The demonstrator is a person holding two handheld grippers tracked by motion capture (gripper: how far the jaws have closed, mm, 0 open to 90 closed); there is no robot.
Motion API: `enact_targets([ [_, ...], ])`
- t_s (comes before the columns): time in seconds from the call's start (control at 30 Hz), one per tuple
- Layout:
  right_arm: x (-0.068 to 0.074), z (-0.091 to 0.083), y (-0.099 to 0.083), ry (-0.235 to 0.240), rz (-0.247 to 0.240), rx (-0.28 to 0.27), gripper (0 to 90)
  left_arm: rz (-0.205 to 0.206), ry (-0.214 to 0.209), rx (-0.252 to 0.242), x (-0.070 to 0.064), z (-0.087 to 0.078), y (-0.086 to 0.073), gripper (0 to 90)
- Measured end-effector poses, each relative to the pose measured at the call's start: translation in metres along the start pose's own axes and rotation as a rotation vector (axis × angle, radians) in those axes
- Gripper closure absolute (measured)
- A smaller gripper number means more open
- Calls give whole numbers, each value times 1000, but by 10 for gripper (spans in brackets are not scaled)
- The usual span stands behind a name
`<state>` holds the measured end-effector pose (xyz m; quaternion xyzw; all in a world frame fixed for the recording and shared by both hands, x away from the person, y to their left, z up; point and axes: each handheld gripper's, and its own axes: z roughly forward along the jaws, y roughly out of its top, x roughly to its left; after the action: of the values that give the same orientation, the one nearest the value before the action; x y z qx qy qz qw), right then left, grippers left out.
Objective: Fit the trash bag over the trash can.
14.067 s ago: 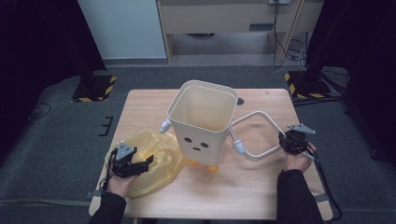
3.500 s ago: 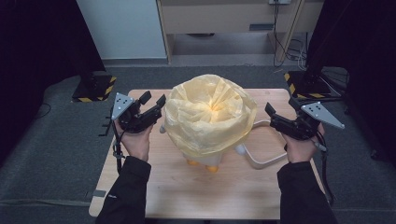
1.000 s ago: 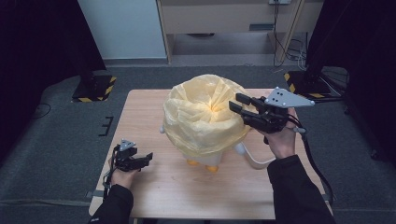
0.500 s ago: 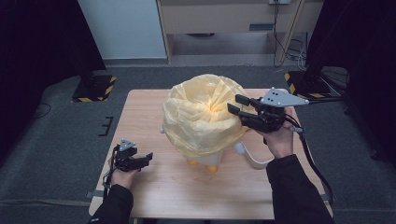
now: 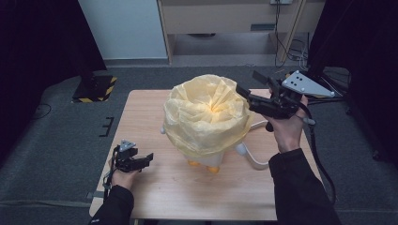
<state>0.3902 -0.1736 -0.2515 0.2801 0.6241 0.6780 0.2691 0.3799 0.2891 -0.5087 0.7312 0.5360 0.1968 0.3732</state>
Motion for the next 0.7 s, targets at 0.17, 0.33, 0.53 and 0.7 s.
enact_targets([
  [0.17,4,9,16,-11,8,-26,192,-5,-2,-4,0,0,0,228],
  [0.33,10,23,28,-17,2,-41,144,-6,-1,6,0,1,0,219],
  [0.53,19,42,35,-2,3,-32,133,1,7,28,0,4,-1,210],
  [0.7,23,54,36,5,9,-27,128,-1,8,32,0,5,-1,206],
])
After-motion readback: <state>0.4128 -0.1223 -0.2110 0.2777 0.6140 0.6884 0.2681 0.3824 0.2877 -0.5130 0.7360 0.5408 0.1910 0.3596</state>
